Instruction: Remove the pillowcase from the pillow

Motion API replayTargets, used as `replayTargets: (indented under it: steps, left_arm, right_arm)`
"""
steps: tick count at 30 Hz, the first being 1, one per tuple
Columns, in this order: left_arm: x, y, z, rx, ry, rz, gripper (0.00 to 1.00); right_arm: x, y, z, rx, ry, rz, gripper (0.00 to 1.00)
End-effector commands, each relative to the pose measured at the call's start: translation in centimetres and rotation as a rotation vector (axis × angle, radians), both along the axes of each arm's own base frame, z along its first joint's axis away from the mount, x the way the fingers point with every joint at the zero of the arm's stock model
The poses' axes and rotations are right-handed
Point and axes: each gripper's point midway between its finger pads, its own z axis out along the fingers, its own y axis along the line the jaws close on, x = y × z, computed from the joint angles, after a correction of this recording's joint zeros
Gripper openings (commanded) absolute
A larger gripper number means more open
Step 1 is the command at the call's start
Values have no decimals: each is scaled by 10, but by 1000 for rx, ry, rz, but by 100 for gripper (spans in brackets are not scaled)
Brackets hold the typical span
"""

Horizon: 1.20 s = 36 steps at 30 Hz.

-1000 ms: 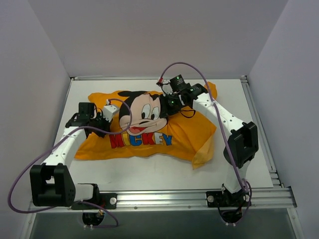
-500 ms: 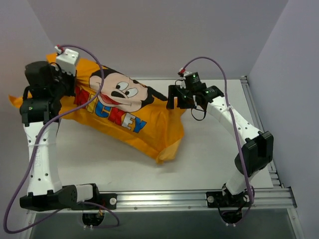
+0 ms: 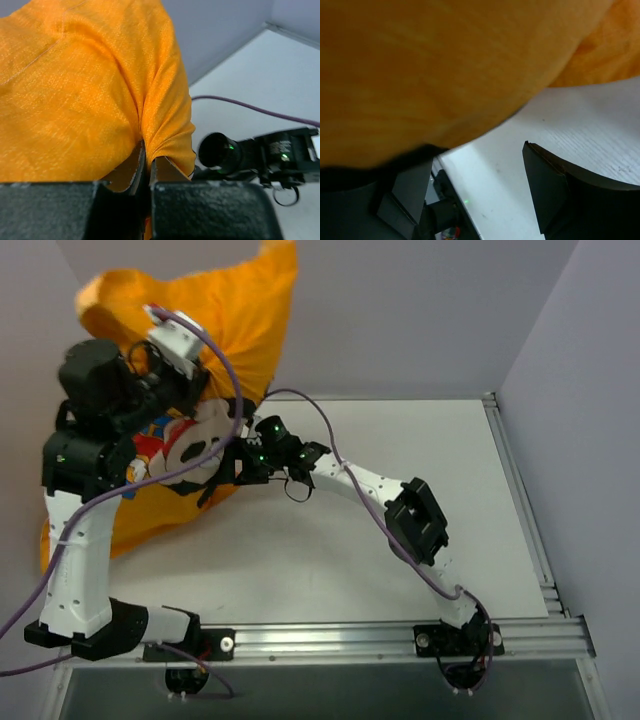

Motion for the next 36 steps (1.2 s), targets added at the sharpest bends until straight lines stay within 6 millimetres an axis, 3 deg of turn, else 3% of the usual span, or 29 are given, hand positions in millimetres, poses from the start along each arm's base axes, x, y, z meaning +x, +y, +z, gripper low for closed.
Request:
replayTargets:
  steps: [1, 2, 3, 4, 5, 6, 7, 8, 9, 10, 11, 12, 13, 15, 16, 18, 19, 21, 23, 24, 25, 26, 28, 30, 32, 34, 35, 36]
  left_arm:
    - [-9, -75, -45, -11, 120, -260, 2]
    - [-12, -86, -67, 22, 167, -294, 2]
    - [-16, -102, -108, 68, 256, -334, 2]
    - [-20, -104, -123, 89, 282, -343, 2]
    - [-24, -107, -138, 104, 310, -357, 2]
    - [-29, -110, -152, 119, 340, -371, 2]
    - [-40, -117, -177, 140, 393, -403, 2]
    - [-48, -122, -189, 150, 422, -431, 2]
    - [-56, -128, -200, 159, 451, -458, 2]
    - [-71, -139, -223, 185, 505, -503, 2]
    - [-79, -145, -233, 198, 531, -528, 2]
    - [-88, -150, -244, 211, 559, -556, 2]
    - [-103, -157, -263, 256, 602, -609, 31]
    - [-128, -164, -276, 305, 639, -731, 91]
    - [-144, -160, -288, 387, 651, -815, 94]
    - [-167, -163, -289, 444, 645, -933, 94]
    - [-175, -156, -293, 494, 662, -972, 94]
    - [-182, -155, -277, 511, 641, -1022, 94]
    - [-201, -146, -267, 537, 675, -1112, 94]
    - [-203, -148, -246, 522, 620, -1135, 94]
    - [-207, -145, -236, 514, 610, -1151, 94]
    - [-204, -146, -226, 504, 573, -1135, 94]
    - [-177, -150, -203, 430, 495, -997, 94]
    - [-127, -137, -204, 419, 478, -733, 94]
    - [-63, -103, -214, 372, 506, -414, 94]
    - [-21, -64, -237, 341, 585, -197, 94]
    - [-10, -50, -245, 344, 608, -129, 94]
    - [2, -32, -252, 349, 627, -43, 94]
  right_arm:
    - [30, -16, 60, 197, 1, -38, 73]
    - [45, -40, 68, 191, -2, -87, 73]
    - [54, -60, 59, 149, 8, -144, 74]
    - [54, -88, 23, 72, 63, -189, 75]
    - [56, -116, 39, 72, 37, -232, 75]
    - [74, -160, 30, 34, 43, -309, 76]
    - [77, -188, 21, 1, 57, -352, 76]
    - [70, -219, 15, -34, 67, -389, 76]
    - [74, -263, 1, -110, 90, -440, 77]
    - [73, -286, -5, -162, 96, -469, 77]
    - [71, -306, 3, -194, 74, -491, 78]
    - [66, -335, -3, -275, 85, -509, 79]
    - [67, -353, -3, -330, 75, -549, 80]
    - [63, -379, 10, -378, 56, -594, 82]
    - [67, -398, 13, -398, 48, -633, 83]
    - [67, -418, 25, -412, 29, -684, 83]
    - [67, -424, 29, -417, 22, -699, 83]
    - [66, -424, 42, -418, -10, -704, 83]
    - [65, -409, 55, -405, -48, -673, 83]
    - [57, -390, 53, -440, -63, -618, 83]
    - [56, -379, 59, -454, -85, -594, 83]
    - [53, -370, 52, -479, -78, -561, 84]
    - [37, -347, 34, -489, -28, -505, 84]
    - [24, -322, 28, -438, -11, -475, 84]
    - [5, -311, 7, -440, 30, -462, 84]
    - [-8, -283, 2, -386, 30, -437, 84]
    - [-19, -279, -13, -391, 53, -422, 84]
    - [-21, -270, -16, -370, 51, -413, 84]
